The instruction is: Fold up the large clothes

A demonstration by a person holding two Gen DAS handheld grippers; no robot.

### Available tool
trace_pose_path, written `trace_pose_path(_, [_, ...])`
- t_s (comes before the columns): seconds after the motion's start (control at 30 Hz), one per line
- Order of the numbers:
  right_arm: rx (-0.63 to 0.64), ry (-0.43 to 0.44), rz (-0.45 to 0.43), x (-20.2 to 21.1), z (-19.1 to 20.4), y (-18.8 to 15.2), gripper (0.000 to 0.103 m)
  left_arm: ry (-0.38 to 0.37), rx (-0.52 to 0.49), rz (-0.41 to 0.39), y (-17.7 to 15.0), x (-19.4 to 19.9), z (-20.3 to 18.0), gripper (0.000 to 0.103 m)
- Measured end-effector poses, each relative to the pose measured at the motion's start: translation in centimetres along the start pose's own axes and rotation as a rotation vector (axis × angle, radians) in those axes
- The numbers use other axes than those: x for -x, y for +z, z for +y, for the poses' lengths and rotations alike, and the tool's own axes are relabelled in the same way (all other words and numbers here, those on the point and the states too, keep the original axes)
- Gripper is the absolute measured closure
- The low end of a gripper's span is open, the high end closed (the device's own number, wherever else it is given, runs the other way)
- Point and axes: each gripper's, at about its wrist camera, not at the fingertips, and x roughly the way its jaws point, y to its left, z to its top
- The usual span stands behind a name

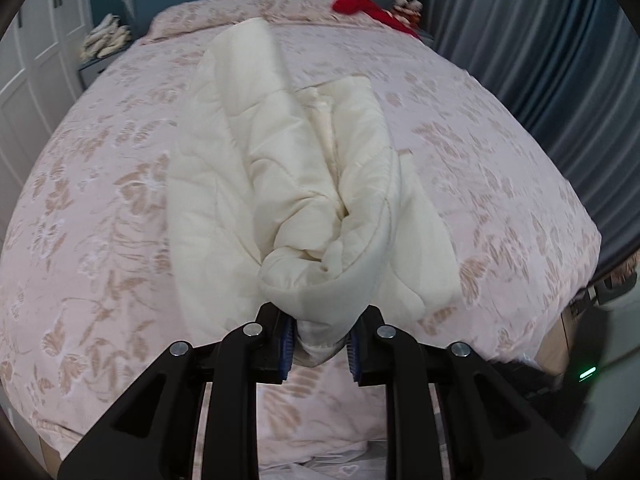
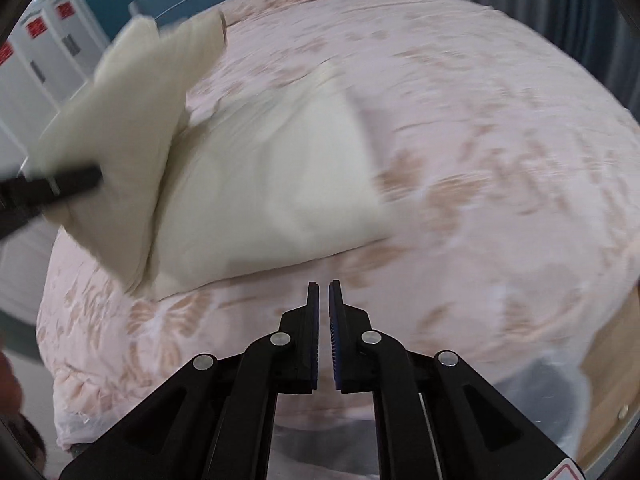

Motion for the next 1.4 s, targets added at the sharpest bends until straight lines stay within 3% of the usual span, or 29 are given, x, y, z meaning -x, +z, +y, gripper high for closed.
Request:
trace_pose_path(0.2, [-0.034, -0.029, -0.028, 2.4, -3.0, 1.0, 0.096, -0.004, -0.059, 0.072, -1.4, -3.5, -3.5, 0.084])
trace_pose_path(0.63, [-0.082, -0.053, -0.003, 3.7, -6.8, 0.3, 0.095, 0.089, -0.183, 0.148, -3.7, -9.1, -8.4, 0.083])
trace_pose_path(0.7, [-0.073, -0.056, -0.002, 4.1, -6.7, 0.2, 0.095, 0.087, -0.174, 0.136, -3.5, -8.4, -8.4, 0.08])
trace_pose_path(0.77, [-0.069, -0.054, 0.0, 4.4, -6.7, 0.0, 0.095, 0.06, -0.15, 0.11, -3.2, -7.0, -8.3, 0.061])
trace_pose_path(0.9, [-0.059, -0.048, 0.007, 5.0, -6.2, -0.6, 0.092, 0.025, -0.143, 0.044, -2.3, -3.2, -8.6, 0.055])
trace_pose_path(0.97, [-0.053, -0.033, 0.0, 5.5, -5.7, -0.7, 0.092, -0.013, -0.098, 0.031, -1.8, -1.5, -8.0, 0.045])
trace_pose_path(1.03, [-0.04, -0.019, -0.013, 6.0, -4.9, -0.5, 0.09, -0.044, -0.051, -0.01, -1.2, 0.8, -6.8, 0.044])
trace_pose_path(1.07, [-0.025, -0.013, -0.024, 6.4, -4.2, -0.3, 0.088, -0.036, -0.036, -0.03, -1.0, 1.5, -6.4, 0.044])
trace_pose_path(1.1, [-0.009, -0.008, -0.035, 6.7, -3.6, -0.1, 0.077, -0.024, -0.011, -0.056, -0.7, 2.3, -5.4, 0.043])
trace_pose_path(1.13, [0.008, -0.002, -0.047, 7.0, -3.0, 0.2, 0.065, -0.004, 0.028, -0.085, -0.4, 3.3, -3.7, 0.041])
trace_pose_path(1.3, [0.098, 0.064, -0.085, 7.4, 1.4, 1.5, 0.061, 0.17, 0.173, -0.111, 0.3, 4.3, 4.1, 0.04])
trace_pose_path(1.4, [0.145, 0.117, -0.093, 6.7, 4.5, 3.0, 0.054, 0.22, 0.249, -0.091, -0.4, 4.2, 7.9, 0.041])
